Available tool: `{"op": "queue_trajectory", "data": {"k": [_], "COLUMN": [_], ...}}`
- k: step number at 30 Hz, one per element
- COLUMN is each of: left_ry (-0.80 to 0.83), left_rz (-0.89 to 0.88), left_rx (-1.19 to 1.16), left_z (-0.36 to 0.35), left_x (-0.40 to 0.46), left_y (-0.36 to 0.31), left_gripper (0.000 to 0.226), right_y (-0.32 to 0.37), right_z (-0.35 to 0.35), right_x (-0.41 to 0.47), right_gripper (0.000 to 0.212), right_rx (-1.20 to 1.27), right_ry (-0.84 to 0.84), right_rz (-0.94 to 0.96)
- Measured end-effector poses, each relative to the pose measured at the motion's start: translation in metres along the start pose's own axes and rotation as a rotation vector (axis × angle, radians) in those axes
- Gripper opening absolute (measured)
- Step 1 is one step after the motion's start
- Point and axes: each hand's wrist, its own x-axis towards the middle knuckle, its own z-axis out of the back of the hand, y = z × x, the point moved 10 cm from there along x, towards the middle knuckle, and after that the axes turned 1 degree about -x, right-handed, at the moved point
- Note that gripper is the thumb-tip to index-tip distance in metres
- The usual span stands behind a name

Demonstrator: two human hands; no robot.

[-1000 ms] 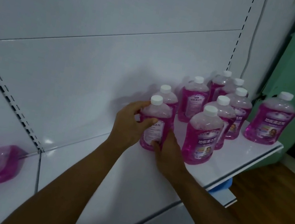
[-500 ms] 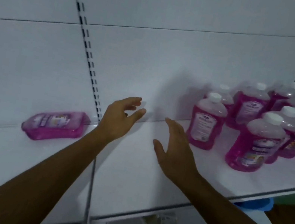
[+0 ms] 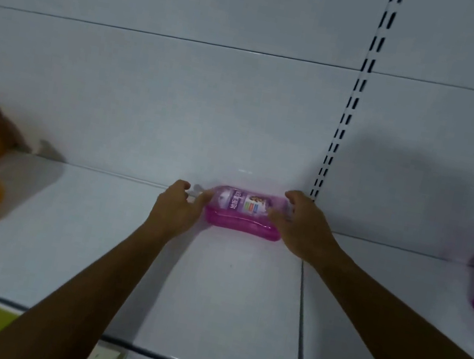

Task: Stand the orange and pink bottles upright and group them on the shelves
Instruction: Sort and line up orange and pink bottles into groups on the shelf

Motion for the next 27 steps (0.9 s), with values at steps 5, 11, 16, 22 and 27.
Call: {"op": "queue_trajectory", "data": {"k": [5, 11, 16, 22, 27], "left_ry": [0.095, 0.057, 0.099, 0.323, 0.513], "left_rz": [0.022, -0.008, -0.138, -0.504, -0.795], "left_rx": [-0.304, -0.553, -0.648, -0.549, -0.434], "left_z": [-0.017, -0.021, -0.038, -0.105, -0.188], "left_x": [0.004, -0.005, -0.027, -0.083, -0.156], "left_y": [-0.001, -0.011, -0.064, -0.197, -0.282], "left_gripper": [0.031, 0.032, 0.064, 0.045, 0.051], "right_y": [-0.005, -0.019, -0.042, -0.093, -0.164], "right_z": [-0.02, -0.011, 0.02, 0.095, 0.167], "right_x": [0.012, 0.002, -0.032, -0.1, -0.181], "right_gripper": [0.046, 0.069, 0.063, 0.05, 0.05], "right_rx": [0.032, 0.125, 0.221, 0.22, 0.168], "right_ry": [0.033, 0.089, 0.101, -0.07, -0.37], "right_rz": [-0.049, -0.112, -0.185, -0.203, -0.35]}}
